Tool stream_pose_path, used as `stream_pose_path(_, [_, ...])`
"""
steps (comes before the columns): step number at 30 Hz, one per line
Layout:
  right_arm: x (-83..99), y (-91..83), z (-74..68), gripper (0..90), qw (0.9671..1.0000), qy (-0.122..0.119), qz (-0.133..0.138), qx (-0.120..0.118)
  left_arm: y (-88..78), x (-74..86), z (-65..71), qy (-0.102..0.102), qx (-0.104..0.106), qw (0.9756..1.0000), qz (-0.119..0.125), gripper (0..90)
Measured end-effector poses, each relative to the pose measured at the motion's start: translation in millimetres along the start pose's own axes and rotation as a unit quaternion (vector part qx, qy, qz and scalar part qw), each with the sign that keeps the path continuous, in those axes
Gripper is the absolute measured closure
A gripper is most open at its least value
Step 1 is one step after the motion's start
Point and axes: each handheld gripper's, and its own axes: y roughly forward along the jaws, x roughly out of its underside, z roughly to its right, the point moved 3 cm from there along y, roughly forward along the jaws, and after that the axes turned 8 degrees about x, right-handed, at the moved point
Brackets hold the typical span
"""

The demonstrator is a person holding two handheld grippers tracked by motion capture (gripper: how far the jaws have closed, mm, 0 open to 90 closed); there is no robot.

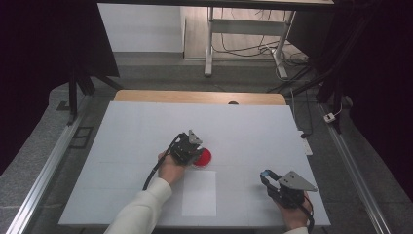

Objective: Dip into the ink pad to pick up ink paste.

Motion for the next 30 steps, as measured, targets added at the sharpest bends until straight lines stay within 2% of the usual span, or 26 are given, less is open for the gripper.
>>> stream_pose_path(5, [-0.2,-0.3,-0.1,65.2,1.0000,0.000,0.000,0.000,-0.2,0.0,-0.1,-0.001,-0.001,1.0000,0.000,76.3])
stream_pose_path(12, [-0.1,-0.5,0.5,65.2,1.0000,0.001,0.001,0.000,-3.2,-0.5,-3.1,-0.010,0.011,0.9999,0.007,76.2])
stream_pose_path(19, [0.0,-0.6,0.4,65.2,1.0000,0.001,0.000,0.001,-4.8,-1.4,-1.0,-0.002,0.004,1.0000,0.008,76.1])
stream_pose_path(21, [0.0,-0.8,0.5,65.2,1.0000,0.001,0.000,0.001,-6.9,-2.2,0.0,0.003,-0.004,0.9999,0.016,76.1])
stream_pose_path(23, [0.2,-0.8,1.0,65.2,1.0000,0.001,0.000,0.002,-10.5,-3.8,-0.1,-0.001,0.000,0.9996,0.028,76.1])
stream_pose_path(30, [0.3,-0.8,1.1,65.2,1.0000,0.001,0.000,0.002,-22.1,-5.9,0.1,-0.006,0.011,0.9989,0.045,76.0])
